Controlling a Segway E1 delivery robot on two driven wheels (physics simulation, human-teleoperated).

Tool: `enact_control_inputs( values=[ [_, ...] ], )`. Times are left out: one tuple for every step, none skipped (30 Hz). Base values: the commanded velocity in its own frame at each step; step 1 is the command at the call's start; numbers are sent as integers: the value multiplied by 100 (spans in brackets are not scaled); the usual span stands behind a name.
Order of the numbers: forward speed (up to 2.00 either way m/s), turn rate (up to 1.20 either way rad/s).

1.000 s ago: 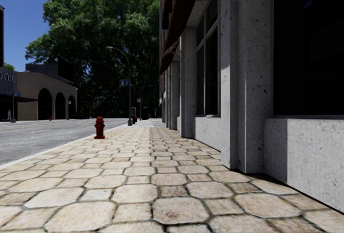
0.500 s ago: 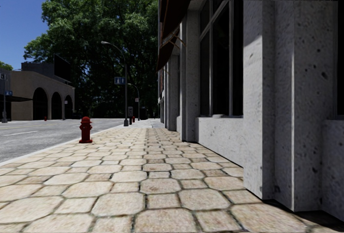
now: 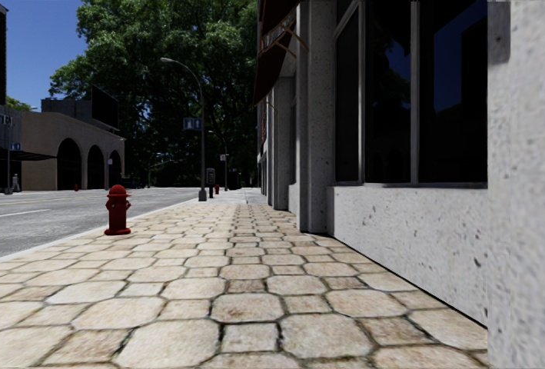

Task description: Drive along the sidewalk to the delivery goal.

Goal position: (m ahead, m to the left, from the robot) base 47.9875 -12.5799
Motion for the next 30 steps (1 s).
enact_control_inputs(
  values=[
    [200,0],
    [200,0],
    [200,0],
    [200,0],
    [200,38],
    [200,63],
    [200,63],
    [200,72],
    [200,66],
    [200,14],
    [200,1],
    [200,1],
    [200,0],
    [200,0],
    [200,0],
    [200,0],
    [200,0],
    [200,0],
    [200,0],
    [200,0],
    [200,0],
    [200,0],
    [200,0],
    [200,0],
    [200,13],
    [200,34],
    [200,40],
    [200,40],
    [200,41],
    [200,37]
  ],
)
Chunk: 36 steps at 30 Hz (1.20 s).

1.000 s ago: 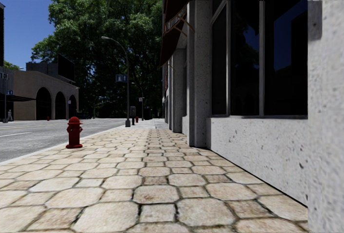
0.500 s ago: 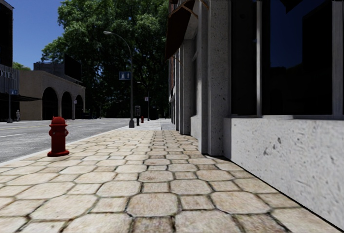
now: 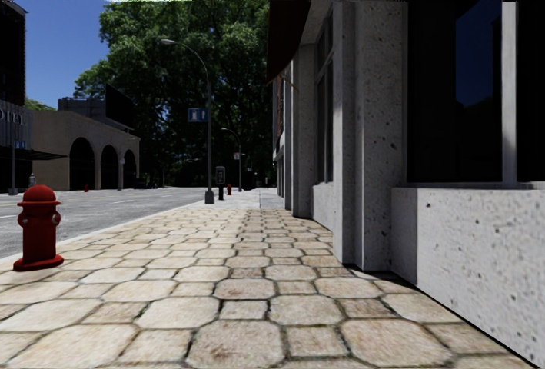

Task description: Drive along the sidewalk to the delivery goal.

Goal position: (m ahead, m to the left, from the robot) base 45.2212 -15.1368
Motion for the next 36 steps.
enact_control_inputs(
  values=[
    [200,0],
    [200,0],
    [200,0],
    [200,0],
    [200,0],
    [200,0],
    [200,0],
    [200,0],
    [200,0],
    [200,0],
    [200,0],
    [200,0],
    [200,0],
    [200,0],
    [200,0],
    [200,0],
    [200,0],
    [200,0],
    [200,0],
    [200,0],
    [200,0],
    [200,0],
    [200,0],
    [200,0],
    [200,0],
    [200,0],
    [200,0],
    [200,0],
    [200,0],
    [200,0],
    [200,0],
    [200,0],
    [200,0],
    [200,0],
    [200,0],
    [200,0]
  ],
)
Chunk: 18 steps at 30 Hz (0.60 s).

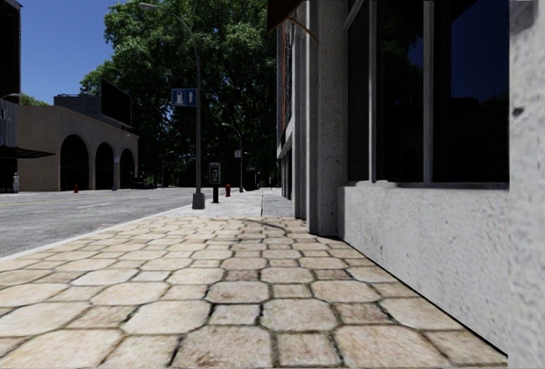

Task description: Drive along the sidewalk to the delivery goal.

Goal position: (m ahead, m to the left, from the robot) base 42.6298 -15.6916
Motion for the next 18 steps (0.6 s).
enact_control_inputs(
  values=[
    [200,0],
    [200,0],
    [200,0],
    [200,0],
    [200,0],
    [200,0],
    [200,0],
    [200,0],
    [200,0],
    [200,0],
    [200,0],
    [200,0],
    [200,0],
    [200,0],
    [200,0],
    [200,0],
    [200,0],
    [200,0]
  ],
)
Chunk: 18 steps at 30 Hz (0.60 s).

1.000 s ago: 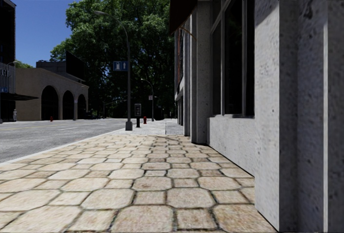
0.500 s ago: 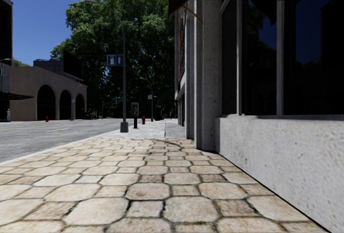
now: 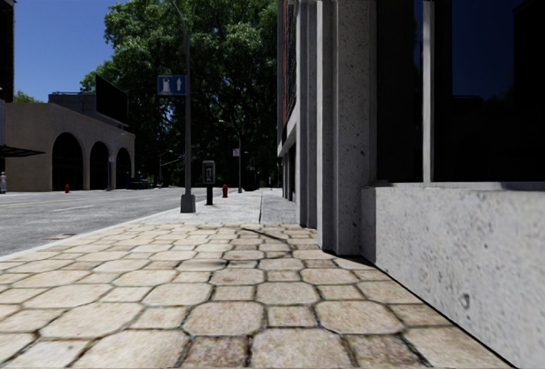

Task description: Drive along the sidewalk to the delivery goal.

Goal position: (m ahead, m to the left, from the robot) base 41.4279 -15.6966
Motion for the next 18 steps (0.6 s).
enact_control_inputs(
  values=[
    [200,0],
    [200,0],
    [200,0],
    [200,0],
    [200,0],
    [200,0],
    [200,0],
    [200,0],
    [200,0],
    [200,0],
    [200,0],
    [200,0],
    [200,0],
    [200,0],
    [200,0],
    [200,49],
    [200,68],
    [200,73]
  ],
)
